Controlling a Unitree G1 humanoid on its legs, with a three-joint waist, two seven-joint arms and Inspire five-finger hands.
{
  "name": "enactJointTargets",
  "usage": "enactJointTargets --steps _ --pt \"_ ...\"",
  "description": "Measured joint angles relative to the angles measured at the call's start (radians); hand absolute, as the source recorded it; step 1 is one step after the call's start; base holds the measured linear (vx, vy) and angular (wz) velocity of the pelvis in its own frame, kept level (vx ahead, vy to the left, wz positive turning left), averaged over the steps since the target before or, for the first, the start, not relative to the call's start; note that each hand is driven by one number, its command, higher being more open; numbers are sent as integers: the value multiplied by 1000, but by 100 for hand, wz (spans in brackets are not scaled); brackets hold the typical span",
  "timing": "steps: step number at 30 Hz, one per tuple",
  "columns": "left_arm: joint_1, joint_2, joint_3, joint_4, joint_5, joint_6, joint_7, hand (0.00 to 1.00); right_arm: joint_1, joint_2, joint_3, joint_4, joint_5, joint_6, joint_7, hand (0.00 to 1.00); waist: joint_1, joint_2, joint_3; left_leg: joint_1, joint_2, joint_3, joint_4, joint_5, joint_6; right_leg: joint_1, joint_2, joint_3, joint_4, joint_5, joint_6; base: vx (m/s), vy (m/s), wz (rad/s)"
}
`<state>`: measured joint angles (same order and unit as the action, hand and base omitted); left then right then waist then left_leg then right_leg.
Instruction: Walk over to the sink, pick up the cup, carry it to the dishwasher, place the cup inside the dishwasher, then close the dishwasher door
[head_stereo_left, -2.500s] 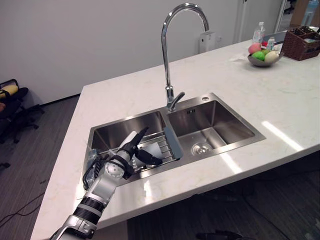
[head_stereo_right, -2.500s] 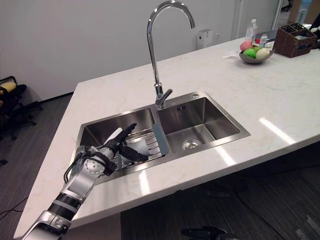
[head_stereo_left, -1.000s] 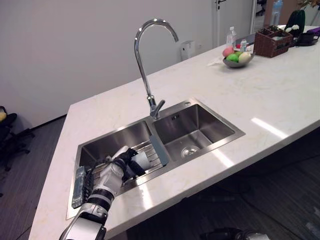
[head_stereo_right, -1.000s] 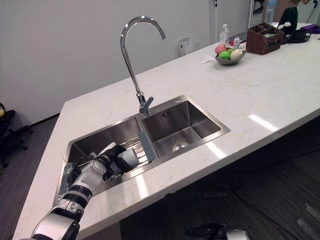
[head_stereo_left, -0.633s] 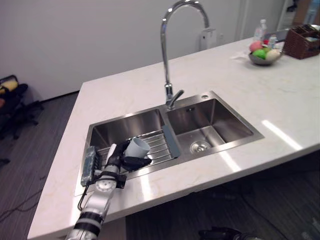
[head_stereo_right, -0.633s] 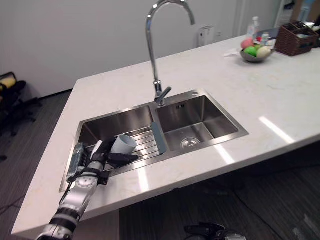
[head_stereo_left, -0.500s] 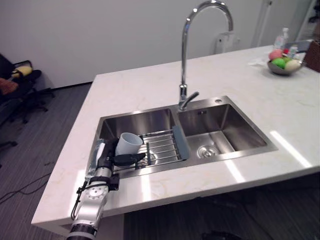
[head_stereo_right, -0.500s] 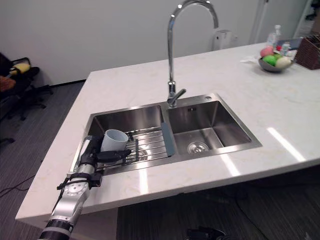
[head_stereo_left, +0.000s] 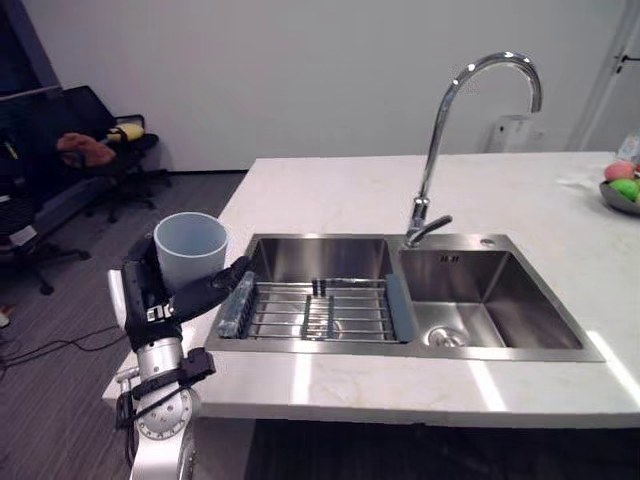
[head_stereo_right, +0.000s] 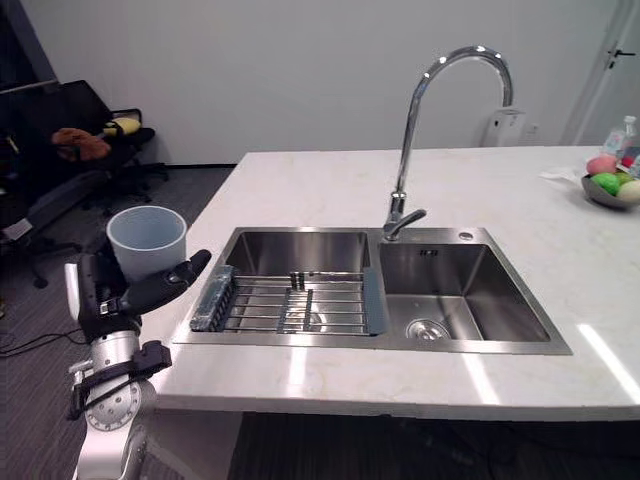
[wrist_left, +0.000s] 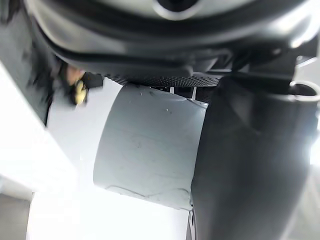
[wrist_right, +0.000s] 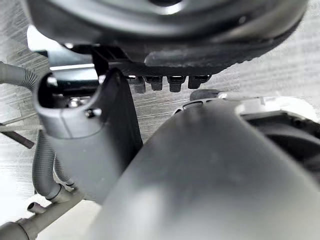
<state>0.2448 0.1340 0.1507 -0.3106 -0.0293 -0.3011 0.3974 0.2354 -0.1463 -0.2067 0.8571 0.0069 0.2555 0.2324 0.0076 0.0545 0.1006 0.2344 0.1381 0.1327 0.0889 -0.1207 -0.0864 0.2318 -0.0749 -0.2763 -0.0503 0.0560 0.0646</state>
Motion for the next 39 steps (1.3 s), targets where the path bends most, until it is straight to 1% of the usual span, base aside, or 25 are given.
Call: enactJointTargets --steps 4,7,8,9,10,11,12,14,15,16,17,18,19,20,21,22,23,24,26,27,28,29,32,35,39 --pt "107 -23 51 -90 62 -5 75 0 -11 -1 -4 5 -23 -29 2 100 27 11 41 -88 6 -123 184 -67 -5 -23 -22 -97 189 -111 -4 -11 -4 86" --pt "154 -37 86 -126 59 -5 110 0 -34 -11 25 21 -38 -30 1 100 69 -13 73 -172 -36 -251 211 -42 -5 -49 -74 -221 273 -178 -2 -81 -38 130" --pt "175 -47 82 -126 61 -5 144 0 -44 -24 41 21 -27 -15 -12 100 79 -10 83 -227 -57 -298 176 -17 5 -60 -96 -303 271 -187 5 -91 -38 146" --pt "178 -49 80 -126 61 -5 151 0 -46 -24 40 22 -26 -12 -16 100 81 -8 85 -235 -53 -289 166 -15 12 -60 -101 -322 269 -187 5 -85 -67 180" --pt "185 -59 72 -126 62 -4 172 0 -53 -24 37 22 -20 -2 -26 100 90 -12 88 -263 -37 -198 112 -10 75 -59 -122 -404 254 -181 14 -57 -57 196" --pt "181 -71 59 -127 69 -8 193 0 -57 -26 31 42 -18 -3 -42 100 90 -39 86 -299 -25 -65 88 -7 127 -57 -170 -522 227 -166 20 -60 -52 237" --pt "170 -77 47 -127 70 -17 194 0 -64 -25 20 55 -11 -3 -50 100 84 -36 88 -344 -10 35 152 -16 144 -60 -197 -585 232 -158 8 -41 -16 273" --pt "145 -106 16 -127 66 -82 164 0 -68 -63 17 73 36 20 -109 100 81 -5 80 -395 57 386 332 -14 241 -36 -288 -795 290 -150 15 17 14 277" --pt "146 -121 10 -133 66 -103 151 0 -58 -69 15 63 44 17 -125 100 78 11 72 -380 80 446 340 26 291 -29 -305 -837 326 -156 5 92 76 273" --pt "141 -154 -26 -155 57 -130 134 0 -28 -88 17 43 65 10 -156 100 66 55 59 -361 66 505 310 116 340 -13 -381 -890 498 -181 -48 31 193 270" --pt "117 -183 -52 -160 45 -155 118 0 -25 -95 0 31 67 -12 -183 100 44 80 68 -344 28 486 202 133 349 -45 -401 -889 595 -264 1 -44 202 254" --pt "98 -194 -52 -159 39 -168 118 0 -47 -95 -4 36 70 -7 -177 100 39 94 75 -334 9 447 117 153 347 -75 -353 -886 561 -300 18 -172 154 218" --pt "51 -167 -44 -164 26 -178 114 0 -89 -75 0 46 75 22 -167 100 39 65 86 -309 -40 437 -23 164 324 -125 -271 -899 367 -262 -17 -148 19 220" --pt "8 -143 -63 -119 28 -203 94 0 -114 -63 19 66 90 45 -169 100 24 55 113 -298 -15 478 16 128 215 -72 -278 -979 367 -166 -39 -128 -14 202" --pt "8 -133 -75 -113 26 -203 83 0 -127 -64 23 73 89 66 -174 100 28 50 116 -281 -14 499 13 134 198 -53 -295 -998 378 -167 -36 -48 3 157" --pt "43 -132 -103 -112 12 -203 69 0 -145 -79 26 86 91 98 -178 100 42 37 125 -230 -20 508 -29 149 142 -16 -323 -1027 399 -168 -34 -28 30 78" --pt "53 -131 -116 -112 6 -202 59 0 -146 -87 26 86 91 107 -182 100 44 42 124 -211 -36 503 -53 160 114 8 -340 -1048 411 -165 -29 -9 133 100" --pt "59 -117 -138 -116 -33 -201 19 0 -145 -93 26 84 94 119 -199 100 62 43 124 -181 -93 460 -86 160 132 52 -386 -1066 440 -152 -19 -5 211 94" --pt "51 -94 -142 -122 -56 -201 -2 0 -153 -91 27 69 132 133 -219 100 71 41 123 -180 -142 410 -109 144 152 61 -431 -1014 488 -134 -45 16 259 114" --pt "31 -70 -171 -123 -78 -193 -23 0 -154 -89 25 50 156 132 -259 100 60 42 122 -175 -187 326 -128 151 190 32 -469 -838 557 -90 -114 61 214 168" --pt "12 -55 -198 -123 -91 -185 -40 0 -156 -87 16 44 182 131 -274 100 52 48 118 -178 -203 264 -139 157 209 -1 -459 -685 587 -112 -117 81 196 216" --pt "-15 -38 -234 -115 -101 -183 -58 0 -157 -78 14 37 222 133 -287 100 34 49 117 -189 -207 189 -141 164 217 -36 -386 -510 576 -182 -72 74 55 217" --pt "-71 12 -338 -45 -108 -185 -100 0 -149 -26 19 19 345 134 -327 100 27 36 110 -185 -234 10 -143 172 213 -117 -148 -119 495 -306 -1 117 -17 196" --pt "-70 16 -354 20 -96 -163 -75 0 -178 -16 61 23 358 127 -342 100 31 34 107 -135 -251 -20 -146 173 213 -187 -71 -24 394 -314 12 208 2 64" --pt "-68 32 -357 53 -87 -124 -52 0 -186 -9 81 27 357 121 -319 100 27 12 95 -102 -258 -41 -153 159 195 -247 -63 -2 357 -282 -4 170 15 30"
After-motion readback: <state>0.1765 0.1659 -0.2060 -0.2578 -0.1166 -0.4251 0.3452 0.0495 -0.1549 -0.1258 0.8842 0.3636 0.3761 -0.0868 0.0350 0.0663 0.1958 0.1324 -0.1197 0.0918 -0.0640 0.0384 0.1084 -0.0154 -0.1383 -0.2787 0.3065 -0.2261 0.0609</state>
